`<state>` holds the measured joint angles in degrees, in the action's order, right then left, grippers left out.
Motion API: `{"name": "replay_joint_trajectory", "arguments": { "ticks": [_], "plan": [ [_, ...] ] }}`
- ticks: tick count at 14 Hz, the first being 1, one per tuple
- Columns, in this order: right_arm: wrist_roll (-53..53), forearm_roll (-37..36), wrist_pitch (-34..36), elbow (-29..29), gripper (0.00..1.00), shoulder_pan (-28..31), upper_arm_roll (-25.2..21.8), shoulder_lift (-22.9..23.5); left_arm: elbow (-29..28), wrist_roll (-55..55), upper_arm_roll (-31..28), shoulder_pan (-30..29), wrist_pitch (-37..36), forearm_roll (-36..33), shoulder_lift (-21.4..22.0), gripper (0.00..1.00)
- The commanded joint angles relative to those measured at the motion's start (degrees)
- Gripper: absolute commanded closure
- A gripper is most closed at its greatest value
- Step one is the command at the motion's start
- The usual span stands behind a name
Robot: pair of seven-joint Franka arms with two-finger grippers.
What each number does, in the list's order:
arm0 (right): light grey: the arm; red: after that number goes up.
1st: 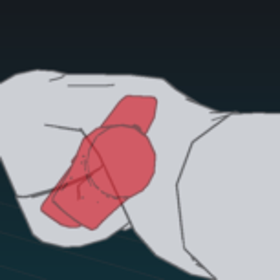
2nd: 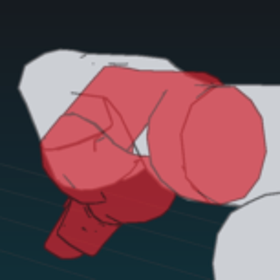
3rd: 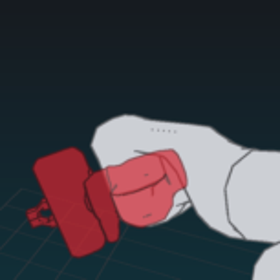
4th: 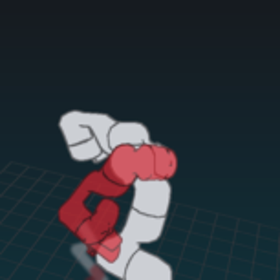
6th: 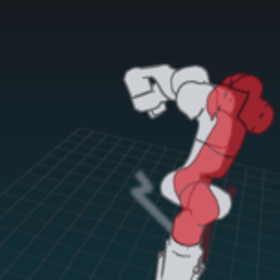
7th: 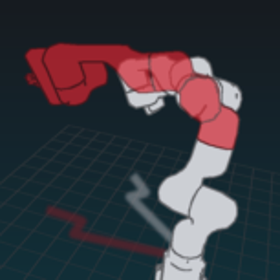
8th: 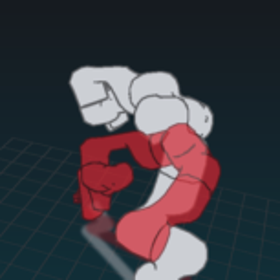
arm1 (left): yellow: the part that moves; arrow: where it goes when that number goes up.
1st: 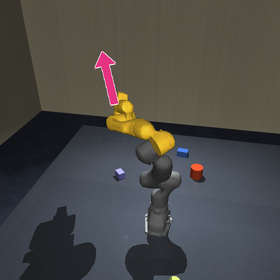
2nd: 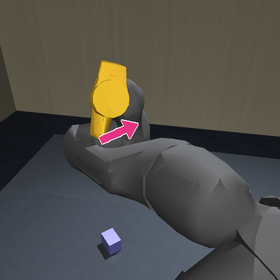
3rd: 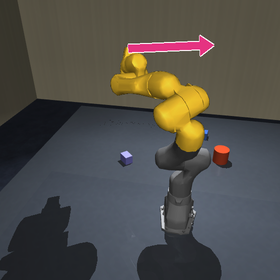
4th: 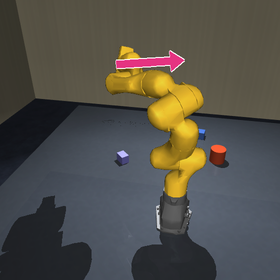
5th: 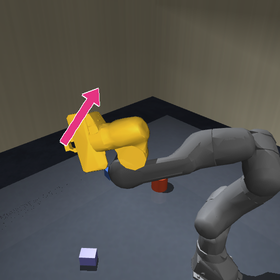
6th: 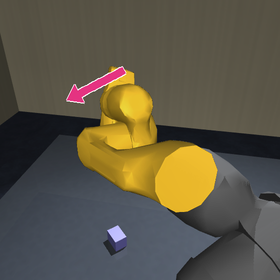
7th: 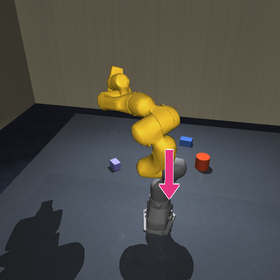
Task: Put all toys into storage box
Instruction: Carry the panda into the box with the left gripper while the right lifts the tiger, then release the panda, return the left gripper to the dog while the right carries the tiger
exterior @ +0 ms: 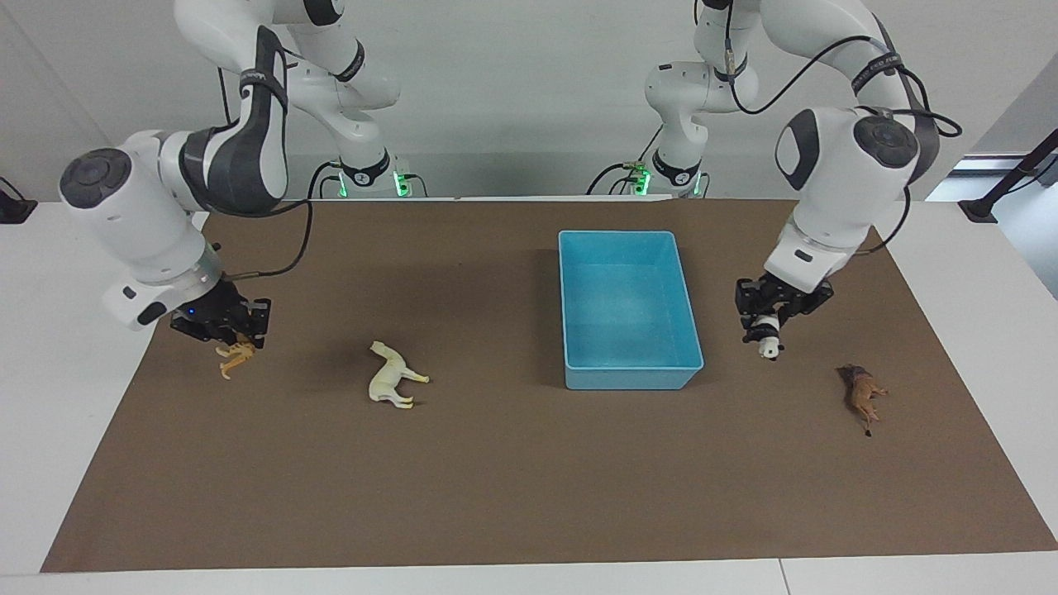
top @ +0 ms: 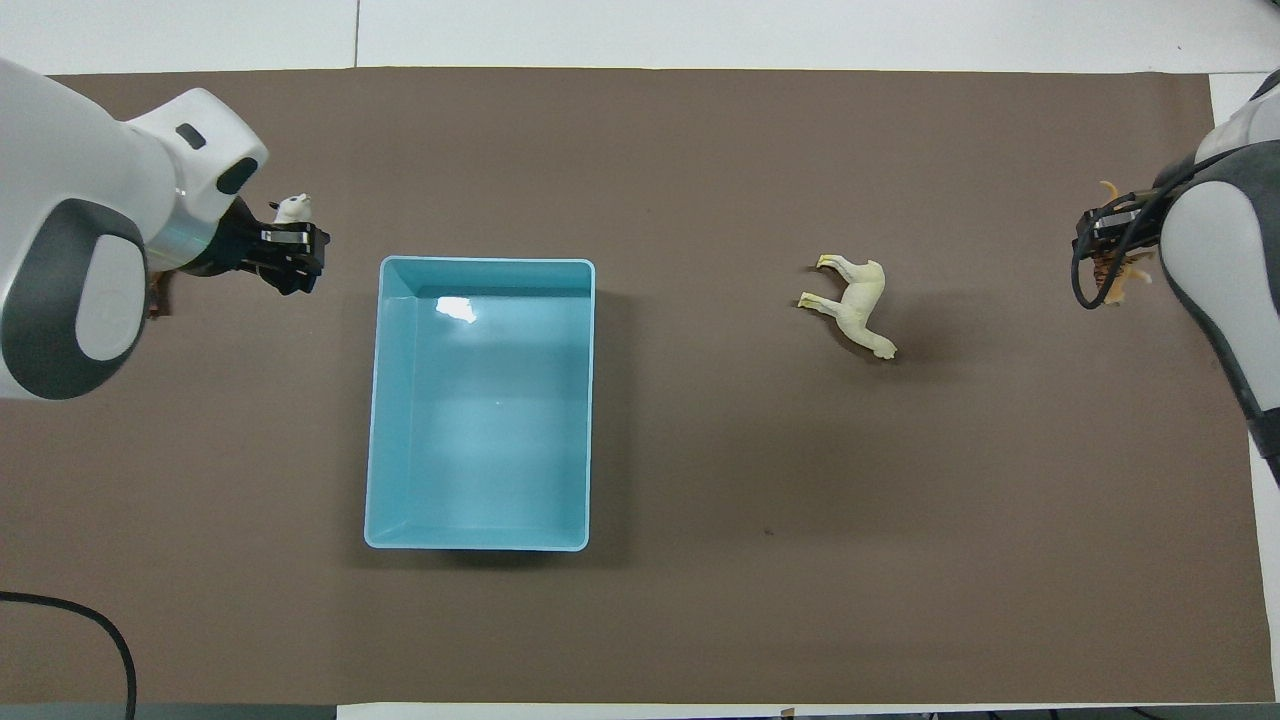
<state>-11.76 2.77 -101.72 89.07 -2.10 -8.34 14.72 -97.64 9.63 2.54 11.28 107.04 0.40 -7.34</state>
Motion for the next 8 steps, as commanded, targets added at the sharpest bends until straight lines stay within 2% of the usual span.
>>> {"name": "replay_joint_trajectory", "arguments": {
  "ticks": [1, 2, 3, 4, 8],
  "plan": [
    [1.3, -1.18, 5.12, -4.25, 1.0, 0.34, 0.25, -0.48, -3.77, 9.93, -0.78, 8.46, -3.07, 0.22, 3.29, 0.9],
    [1.3, -1.53, 5.65, -4.16, 1.0, 0.34, 0.34, -1.09, -5.62, 11.36, -0.78, 10.32, -2.81, 0.22, 4.17, 0.64],
    [1.3, -1.71, 6.0, -4.16, 1.0, 0.34, 0.34, -1.27, -6.07, 10.77, -0.69, 10.77, -2.63, 0.22, 4.44, 0.11],
    [1.3, -1.71, 6.09, -4.16, 1.0, 0.34, 0.34, -1.28, -5.99, 10.15, -0.69, 10.78, -2.89, 0.22, 4.44, 0.0],
    [2.0, -1.54, 6.0, -4.25, 1.0, -0.79, 0.34, -1.28, -5.72, 7.97, -1.13, 9.81, -2.55, 0.22, 4.35, 0.0]
  ]
}}
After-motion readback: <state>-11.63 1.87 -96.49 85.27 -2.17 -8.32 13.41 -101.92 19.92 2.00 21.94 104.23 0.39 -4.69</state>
